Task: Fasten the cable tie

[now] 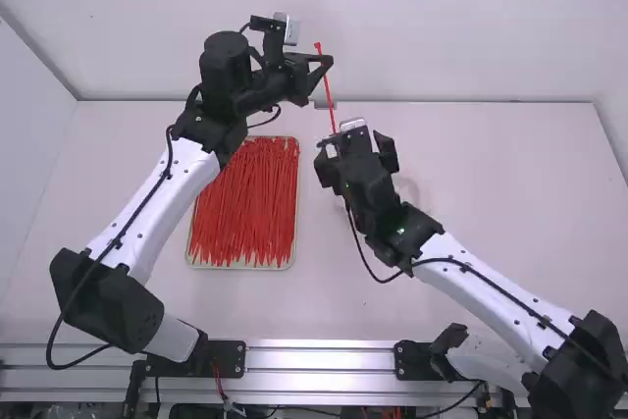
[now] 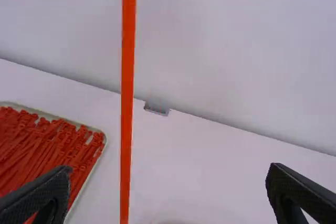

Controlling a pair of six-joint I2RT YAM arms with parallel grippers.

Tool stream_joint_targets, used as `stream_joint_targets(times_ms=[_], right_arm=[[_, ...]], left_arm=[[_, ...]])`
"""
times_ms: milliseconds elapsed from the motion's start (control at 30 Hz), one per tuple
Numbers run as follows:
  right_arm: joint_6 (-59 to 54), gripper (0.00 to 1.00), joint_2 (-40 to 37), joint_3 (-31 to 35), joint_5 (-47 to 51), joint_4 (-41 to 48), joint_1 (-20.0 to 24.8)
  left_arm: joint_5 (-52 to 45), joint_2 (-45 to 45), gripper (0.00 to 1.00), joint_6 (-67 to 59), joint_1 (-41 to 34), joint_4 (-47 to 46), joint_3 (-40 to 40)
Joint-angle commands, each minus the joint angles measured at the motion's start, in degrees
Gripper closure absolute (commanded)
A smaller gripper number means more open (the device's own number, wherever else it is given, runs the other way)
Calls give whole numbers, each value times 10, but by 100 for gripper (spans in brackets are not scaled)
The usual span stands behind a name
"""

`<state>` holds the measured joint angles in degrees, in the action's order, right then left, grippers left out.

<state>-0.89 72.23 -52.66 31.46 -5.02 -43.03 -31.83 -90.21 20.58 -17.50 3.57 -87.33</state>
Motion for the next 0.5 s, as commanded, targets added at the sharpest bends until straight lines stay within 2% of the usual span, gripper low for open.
stream_joint_targets(times_ms=[0, 200, 333, 467], right_arm=[[-19, 1, -26, -19, -94, -5, 27], [-26, 2, -49, -19, -269, -6, 109], [-26, 1, -60, -19, -418, -12, 180], [-12, 2, -60, -19, -558, -33, 242]], left_arm=[[-1, 0, 98, -10, 8, -2, -14], [-4, 0, 98, -26, 13, -10, -14], [-9, 0, 98, -54, 13, -27, -14], [-76, 0, 98, -95, 13, -32, -14]])
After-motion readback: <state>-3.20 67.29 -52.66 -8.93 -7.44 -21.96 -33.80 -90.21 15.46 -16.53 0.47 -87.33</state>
